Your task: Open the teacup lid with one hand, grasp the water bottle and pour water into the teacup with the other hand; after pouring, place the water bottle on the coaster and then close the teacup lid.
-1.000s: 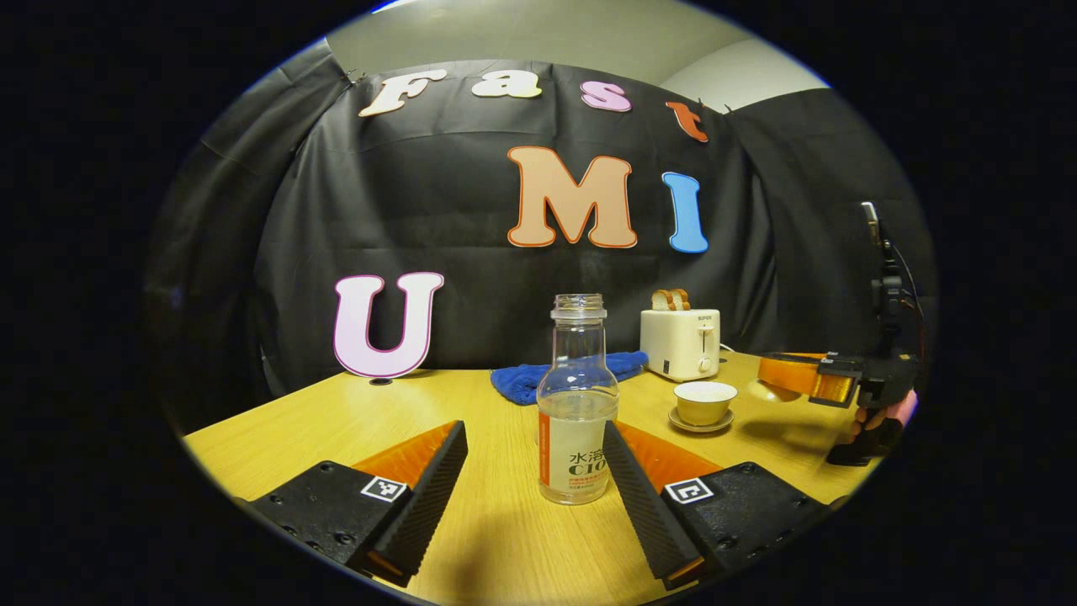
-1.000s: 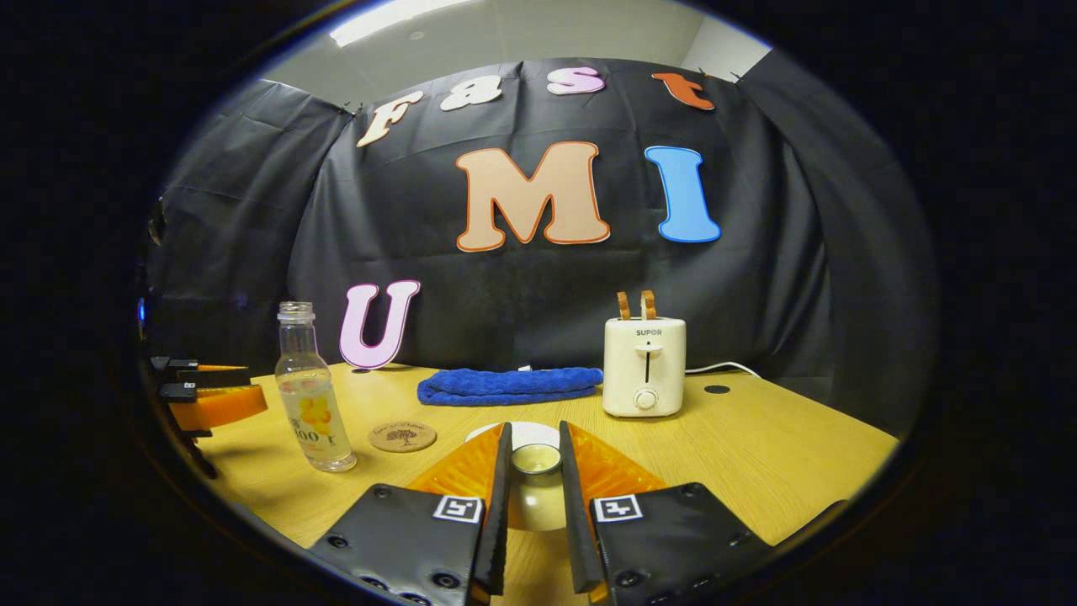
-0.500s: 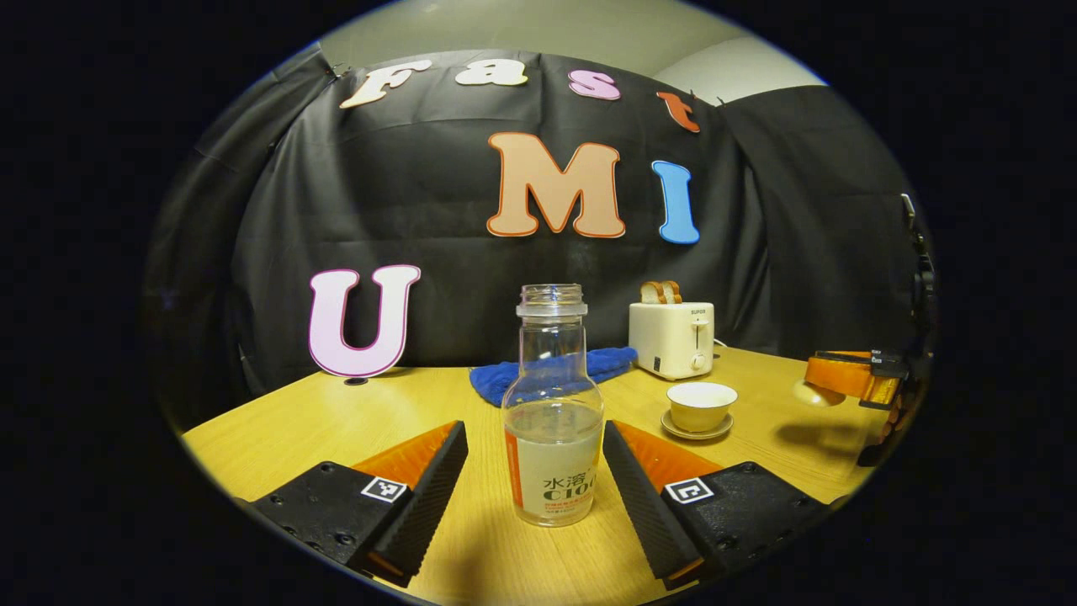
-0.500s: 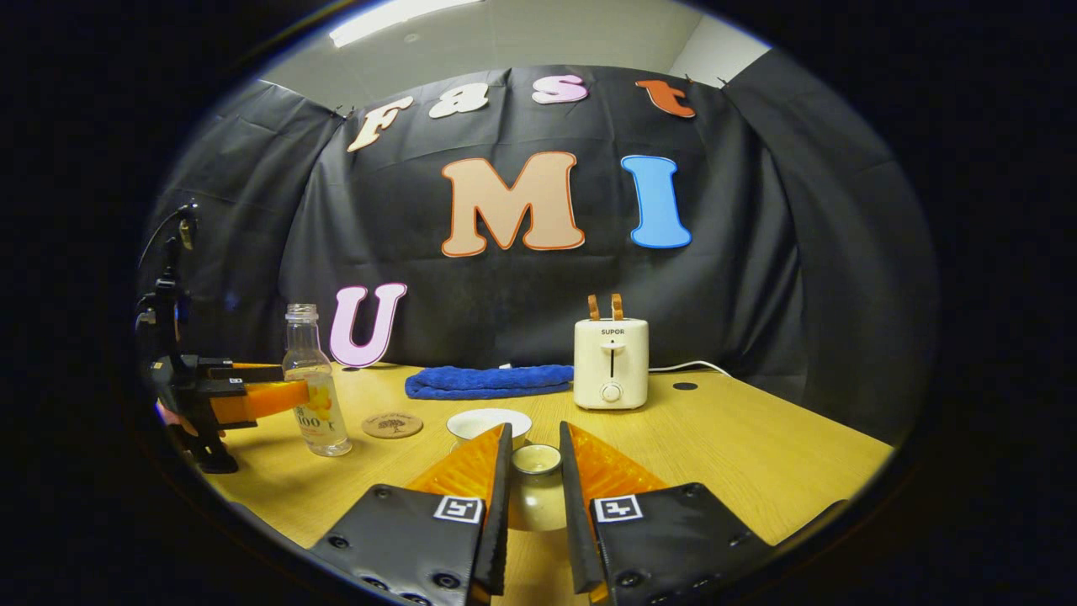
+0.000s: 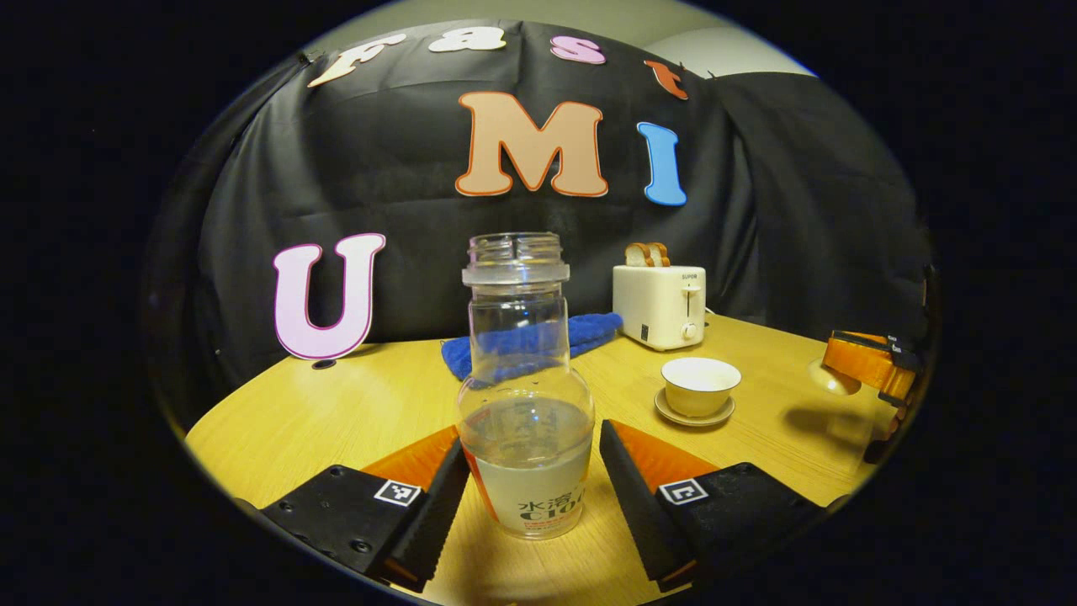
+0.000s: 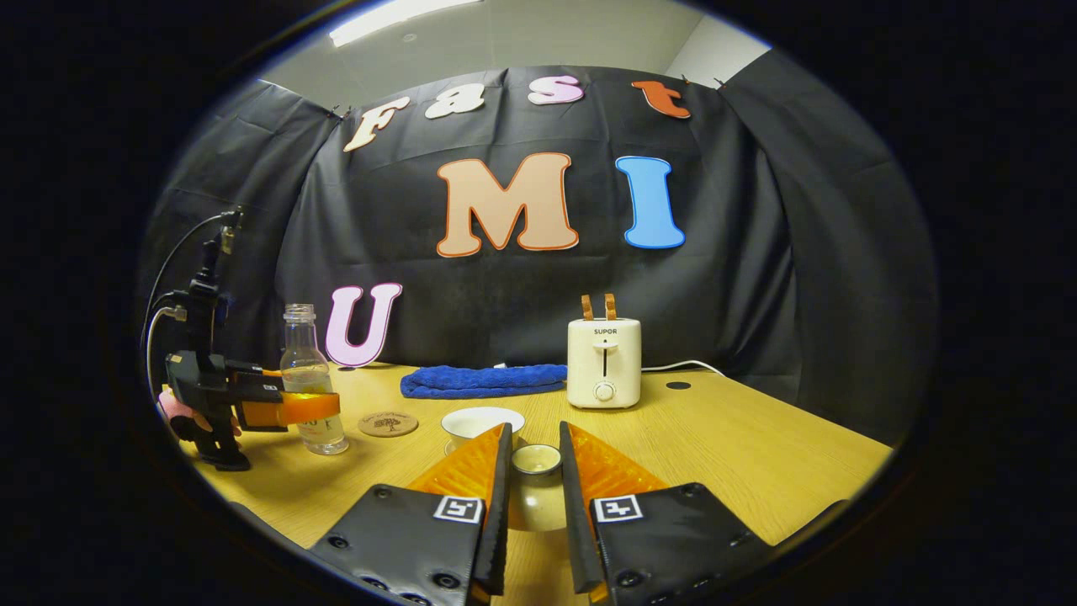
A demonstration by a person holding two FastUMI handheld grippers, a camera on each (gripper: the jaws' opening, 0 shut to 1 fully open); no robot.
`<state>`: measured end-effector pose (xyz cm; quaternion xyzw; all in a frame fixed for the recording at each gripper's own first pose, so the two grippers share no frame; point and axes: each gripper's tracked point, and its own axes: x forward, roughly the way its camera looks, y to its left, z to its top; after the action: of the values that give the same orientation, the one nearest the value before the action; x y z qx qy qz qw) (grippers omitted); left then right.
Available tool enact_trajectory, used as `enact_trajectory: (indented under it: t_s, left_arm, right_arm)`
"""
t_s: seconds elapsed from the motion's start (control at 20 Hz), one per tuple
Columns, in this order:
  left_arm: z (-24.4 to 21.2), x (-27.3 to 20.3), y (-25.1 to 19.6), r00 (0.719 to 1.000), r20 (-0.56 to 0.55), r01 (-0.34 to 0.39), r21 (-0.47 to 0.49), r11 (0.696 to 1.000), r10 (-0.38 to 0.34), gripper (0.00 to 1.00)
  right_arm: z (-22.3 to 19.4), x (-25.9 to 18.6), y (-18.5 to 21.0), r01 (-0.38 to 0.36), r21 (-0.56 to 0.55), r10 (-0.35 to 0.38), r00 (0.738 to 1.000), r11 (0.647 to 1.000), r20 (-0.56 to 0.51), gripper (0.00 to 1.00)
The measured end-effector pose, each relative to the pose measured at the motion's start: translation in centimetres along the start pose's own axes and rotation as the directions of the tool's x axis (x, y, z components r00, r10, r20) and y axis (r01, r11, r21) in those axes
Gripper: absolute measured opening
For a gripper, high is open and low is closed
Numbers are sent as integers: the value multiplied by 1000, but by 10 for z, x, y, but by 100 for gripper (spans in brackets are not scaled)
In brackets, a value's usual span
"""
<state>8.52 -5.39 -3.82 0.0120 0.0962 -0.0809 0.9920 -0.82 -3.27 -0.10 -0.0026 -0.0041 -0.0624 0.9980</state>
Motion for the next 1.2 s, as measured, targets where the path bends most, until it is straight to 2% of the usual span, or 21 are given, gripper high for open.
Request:
enact_trajectory:
  t_s: [0.25,0.3,0.55,0.65,0.75,0.85,0.95,1.2]
  left_arm:
    - [-11,6,2,997,-79,-12,-5,1000,11,84]
    - [-11,7,3,997,-78,-19,-4,1000,18,76]
    - [-12,9,10,993,-86,-84,19,996,85,72]
    - [-11,11,12,989,-93,-106,71,992,112,72]
    - [-13,11,17,978,-134,-133,175,975,158,72]
    - [-9,14,22,967,-152,-153,298,942,205,72]
    - [-4,16,27,955,-161,-161,428,889,250,71]
    - [20,32,30,927,-157,-137,704,697,340,71]
  right_arm:
    - [1,-2,-6,14,0,-14,1000,1000,2,34]
    - [0,-3,-5,12,0,-12,1000,1000,0,34]
    - [0,-1,-6,10,0,-10,1000,1000,-1,34]
    - [1,0,-12,22,-1,-22,1000,1000,-2,34]
    - [1,-8,-19,26,-2,-26,1000,1000,0,34]
    - [2,-15,-34,52,-2,-52,999,999,5,34]
    - [3,-17,-48,78,-1,-78,997,997,4,34]
    - [3,-18,-57,97,-3,-97,995,995,6,34]
